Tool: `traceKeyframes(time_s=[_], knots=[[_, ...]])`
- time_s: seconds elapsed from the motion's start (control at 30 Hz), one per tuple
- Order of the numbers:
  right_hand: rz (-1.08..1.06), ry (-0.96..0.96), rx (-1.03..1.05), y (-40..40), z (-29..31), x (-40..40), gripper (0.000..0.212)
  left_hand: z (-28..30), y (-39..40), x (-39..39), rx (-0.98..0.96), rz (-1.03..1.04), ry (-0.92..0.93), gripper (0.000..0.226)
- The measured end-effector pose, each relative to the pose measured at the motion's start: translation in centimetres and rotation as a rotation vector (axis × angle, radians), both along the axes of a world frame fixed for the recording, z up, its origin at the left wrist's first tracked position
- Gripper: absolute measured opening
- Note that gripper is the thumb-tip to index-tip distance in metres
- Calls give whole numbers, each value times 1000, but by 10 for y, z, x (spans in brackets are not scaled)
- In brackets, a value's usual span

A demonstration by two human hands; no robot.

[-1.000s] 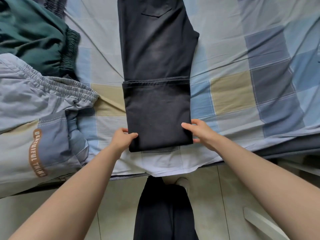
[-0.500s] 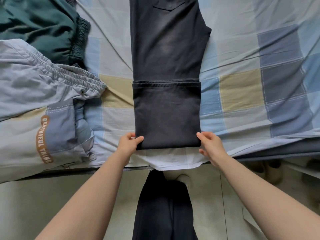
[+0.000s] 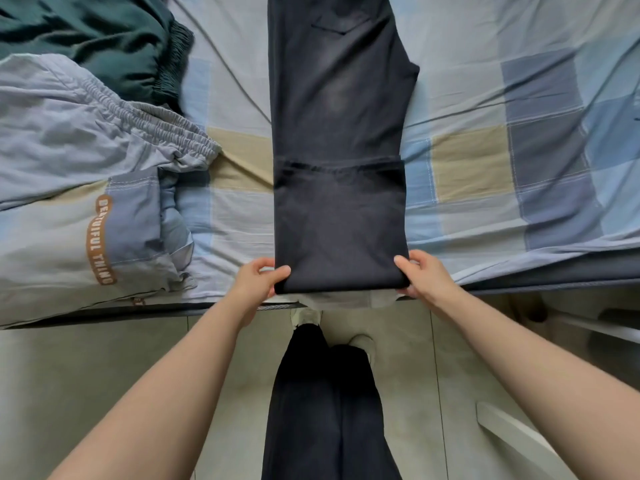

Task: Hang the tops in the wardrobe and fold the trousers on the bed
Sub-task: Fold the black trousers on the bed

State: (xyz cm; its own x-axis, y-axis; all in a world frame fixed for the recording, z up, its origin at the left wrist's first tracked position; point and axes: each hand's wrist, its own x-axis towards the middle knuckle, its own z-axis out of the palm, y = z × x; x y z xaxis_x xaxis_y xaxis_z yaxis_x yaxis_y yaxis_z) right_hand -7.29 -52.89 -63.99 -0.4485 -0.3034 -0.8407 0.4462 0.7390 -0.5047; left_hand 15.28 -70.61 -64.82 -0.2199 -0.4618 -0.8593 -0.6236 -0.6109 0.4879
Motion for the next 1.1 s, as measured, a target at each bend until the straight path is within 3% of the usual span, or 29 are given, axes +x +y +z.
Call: traceKeyframes(time_s=[0.07,0.13,0.2,0.33,0.4,0.6,0.67,0.8,0.87,0.93,1.03,1.1], knots=[[96,98,89,25,6,14,16,12,25,16,53,-18,-22,11],[263,193,106,52,17,29,40,24,52,32,101,10,-50,13],[396,248,55,72,37,44,56,36,72,47,92,7,-105,32],[390,181,4,87,72,47,40,69,78,62,-4,-195,-48,70],[321,135,-16,81,87,36,33,88,63,57,-49,-315,19,76],[119,-79,14,17,114,-17,14,110,-3,11,77,-273,89,50],[76,-159,19,-11,120,-45,20,115,-34,-12,160,-240,82,48],[202,-226,90,-79,127,-108,25,118,-111,-63,303,-251,174,46],[306,-215,99,-116,125,-138,32,111,-147,-91,262,-225,212,31],[246,-170,13,-149,108,-167,30,91,-180,-122,155,-111,212,16],[-103,-32,-93,-177,66,-189,24,47,-214,-147,-48,-43,87,38],[-108,-32,-14,-173,30,-176,27,10,-214,-144,-87,-152,-23,42]])
